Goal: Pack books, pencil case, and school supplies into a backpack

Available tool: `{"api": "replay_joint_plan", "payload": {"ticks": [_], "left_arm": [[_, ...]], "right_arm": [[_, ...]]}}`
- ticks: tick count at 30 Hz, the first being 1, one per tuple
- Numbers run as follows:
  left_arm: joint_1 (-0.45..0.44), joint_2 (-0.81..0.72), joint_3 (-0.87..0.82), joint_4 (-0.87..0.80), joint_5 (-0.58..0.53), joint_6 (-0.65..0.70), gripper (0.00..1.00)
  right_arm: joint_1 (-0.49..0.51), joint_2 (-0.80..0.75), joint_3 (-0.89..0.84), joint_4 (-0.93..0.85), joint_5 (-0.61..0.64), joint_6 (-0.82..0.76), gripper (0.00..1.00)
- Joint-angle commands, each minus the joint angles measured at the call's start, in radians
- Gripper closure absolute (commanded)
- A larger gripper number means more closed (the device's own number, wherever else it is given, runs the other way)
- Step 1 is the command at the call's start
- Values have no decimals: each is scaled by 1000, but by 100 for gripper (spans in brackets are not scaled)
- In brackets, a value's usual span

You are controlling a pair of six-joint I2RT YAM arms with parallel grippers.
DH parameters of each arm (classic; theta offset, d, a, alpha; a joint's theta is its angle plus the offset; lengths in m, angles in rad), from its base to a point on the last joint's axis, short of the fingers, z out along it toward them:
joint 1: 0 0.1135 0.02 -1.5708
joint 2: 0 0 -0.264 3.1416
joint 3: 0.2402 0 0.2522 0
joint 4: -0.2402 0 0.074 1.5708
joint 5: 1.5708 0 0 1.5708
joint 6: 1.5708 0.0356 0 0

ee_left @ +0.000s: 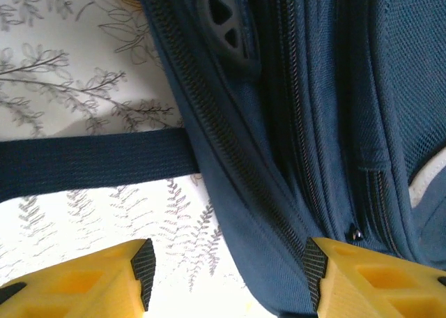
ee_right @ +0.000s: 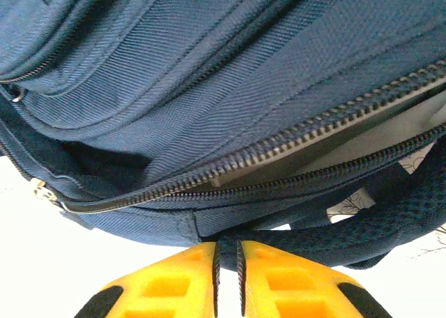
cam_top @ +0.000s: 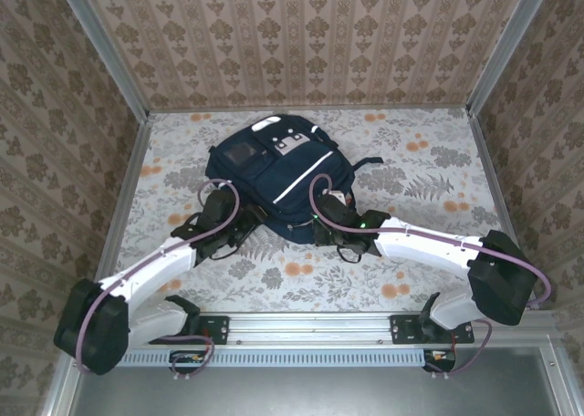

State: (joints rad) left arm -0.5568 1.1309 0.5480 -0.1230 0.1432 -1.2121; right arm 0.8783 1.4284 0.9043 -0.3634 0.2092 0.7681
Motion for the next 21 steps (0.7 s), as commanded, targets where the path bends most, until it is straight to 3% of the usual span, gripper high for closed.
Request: {"api": "replay_joint_plan", "payload": {"ticks": [1,5,8,9,15,21], "left_arm": [[-9,49,45,105,-21,-23,40],[-18,126,69,133,-19,-16,42],[-29,180,68,175,-27,-16,50],[-33,200,67,193,-24,-18,58],[-62,242,80,211,-32,-18,98],[-91,187,70,154,-63,-5,100]], "right_arm": [[10,-21,23,-4,-5,24,80],[8,-31,15,-2,-5,65,64],[0,-72,9,20,-20,101,51],[-7,-78,7,35,-33,119,46],[-76,-71,-38,168,-141,247,44],[-118,-5,-20,207,-165,326,44]]}}
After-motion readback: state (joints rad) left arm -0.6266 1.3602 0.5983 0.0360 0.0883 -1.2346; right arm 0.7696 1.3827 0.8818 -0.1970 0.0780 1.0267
